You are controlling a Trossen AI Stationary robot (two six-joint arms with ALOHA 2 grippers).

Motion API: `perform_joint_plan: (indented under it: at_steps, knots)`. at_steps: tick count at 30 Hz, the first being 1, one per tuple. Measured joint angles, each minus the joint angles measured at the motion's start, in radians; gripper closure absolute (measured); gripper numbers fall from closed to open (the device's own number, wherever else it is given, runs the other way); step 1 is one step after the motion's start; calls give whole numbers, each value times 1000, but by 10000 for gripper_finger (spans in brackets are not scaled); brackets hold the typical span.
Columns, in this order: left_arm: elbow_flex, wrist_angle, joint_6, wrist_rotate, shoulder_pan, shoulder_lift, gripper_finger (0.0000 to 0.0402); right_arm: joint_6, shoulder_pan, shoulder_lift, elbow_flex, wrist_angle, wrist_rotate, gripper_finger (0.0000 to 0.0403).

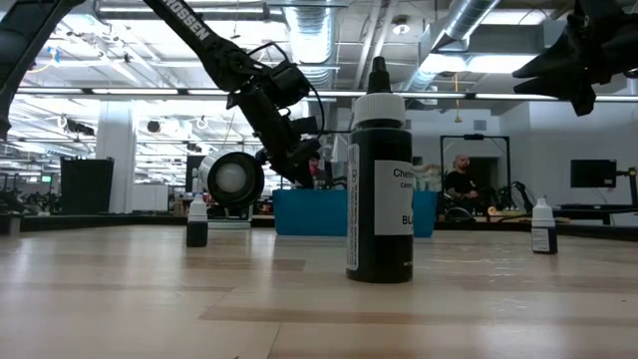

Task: Pick & Place food coloring
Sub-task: Put the large green food coloring bottle into the blue bin, then put the large red and orange food coloring bottle into the blue bin

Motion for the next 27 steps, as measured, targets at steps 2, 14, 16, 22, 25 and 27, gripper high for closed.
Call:
perform_joint_plan:
  at_steps: [2,14,16,22,25,27]
  knots:
    - [0,0,1,1,0,0,268,0,0,0,0,0,0,270]
    - [0,1,18,22,-12,0,263,0,0,0,0,-5,0,269]
    - [0,0,20,22,-15,0,250,0,0,0,0,-11,0,268]
    - [-1,-3,21,23,-17,0,185,0,0,0,0,-18,0,270]
    - [1,-5,21,23,-17,0,158,0,0,0,0,-17,0,268]
    - [19,-26,21,24,-17,0,149,0,0,0,0,-17,0,269]
